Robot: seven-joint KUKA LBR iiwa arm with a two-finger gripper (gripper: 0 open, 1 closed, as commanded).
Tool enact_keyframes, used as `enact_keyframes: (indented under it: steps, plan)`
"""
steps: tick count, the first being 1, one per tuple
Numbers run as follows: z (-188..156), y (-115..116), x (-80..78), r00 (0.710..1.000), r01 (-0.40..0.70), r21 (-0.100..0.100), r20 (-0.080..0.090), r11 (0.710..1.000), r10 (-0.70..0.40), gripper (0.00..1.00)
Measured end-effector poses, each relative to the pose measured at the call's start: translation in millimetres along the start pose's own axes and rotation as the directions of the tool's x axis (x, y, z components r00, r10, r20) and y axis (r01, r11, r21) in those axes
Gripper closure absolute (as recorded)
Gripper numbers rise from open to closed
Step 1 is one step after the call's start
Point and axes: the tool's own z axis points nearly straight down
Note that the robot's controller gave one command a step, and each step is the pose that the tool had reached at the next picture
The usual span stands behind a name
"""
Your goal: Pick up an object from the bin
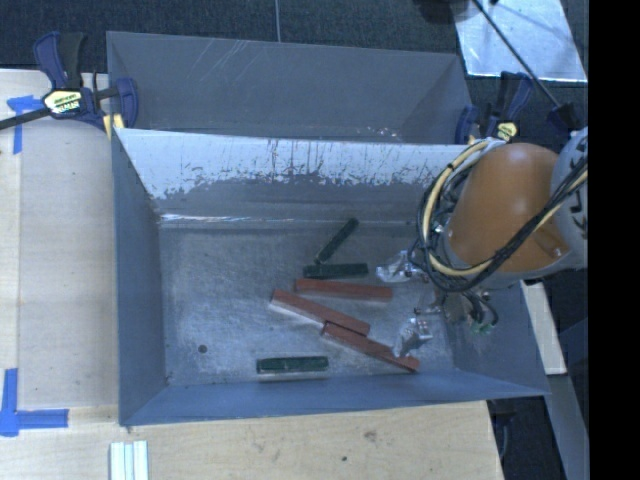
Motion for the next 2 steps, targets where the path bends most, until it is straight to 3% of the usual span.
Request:
enact_keyframes:
  steps: [1, 2]
  plan:
    - [-13, 51, 0.0, 0.997, 0.081, -0.002, -0.011, 0.997, -0.081, 0.00]
    - [-35, 65, -4.2, 0.999, 0.039, -0.002, -0.002, 0.999, -0.039, 0.00]
